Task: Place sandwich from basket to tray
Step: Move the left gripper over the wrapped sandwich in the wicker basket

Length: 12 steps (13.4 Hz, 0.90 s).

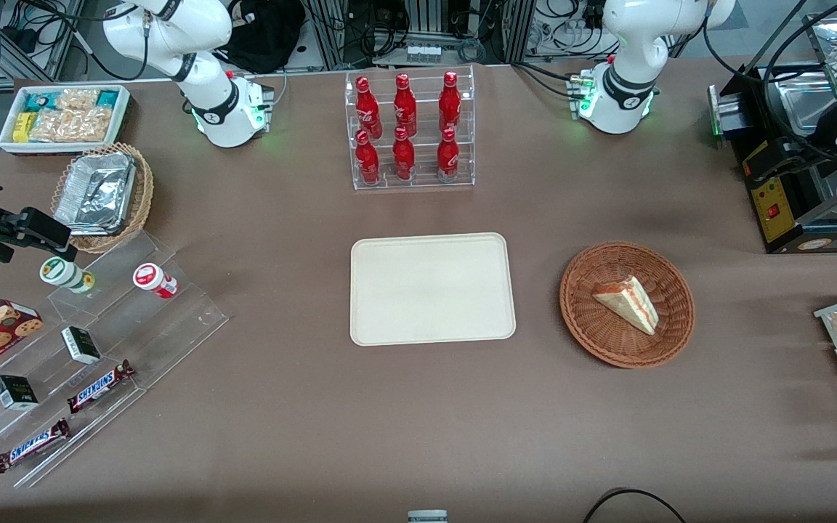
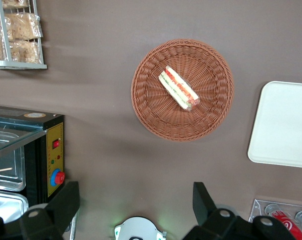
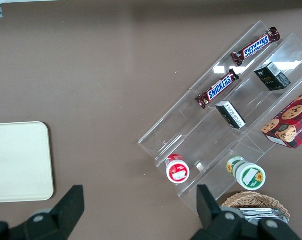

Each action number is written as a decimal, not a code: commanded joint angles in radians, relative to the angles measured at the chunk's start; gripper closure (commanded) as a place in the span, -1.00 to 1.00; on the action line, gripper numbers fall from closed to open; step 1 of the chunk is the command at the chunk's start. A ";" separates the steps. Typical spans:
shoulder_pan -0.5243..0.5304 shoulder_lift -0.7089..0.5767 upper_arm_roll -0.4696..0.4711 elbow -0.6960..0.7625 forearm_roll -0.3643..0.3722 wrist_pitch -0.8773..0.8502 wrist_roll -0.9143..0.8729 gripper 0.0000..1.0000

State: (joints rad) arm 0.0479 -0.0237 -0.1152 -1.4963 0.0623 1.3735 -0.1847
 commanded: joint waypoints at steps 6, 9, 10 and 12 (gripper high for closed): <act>-0.002 0.021 -0.011 0.008 0.016 -0.007 0.011 -1.00; -0.002 0.054 -0.011 0.008 0.016 -0.001 0.008 -1.00; -0.002 0.066 -0.011 0.007 0.016 0.010 0.008 -1.00; -0.002 0.097 -0.011 0.007 0.014 0.028 0.005 -1.00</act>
State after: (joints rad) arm 0.0470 0.0458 -0.1219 -1.5014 0.0625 1.3886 -0.1847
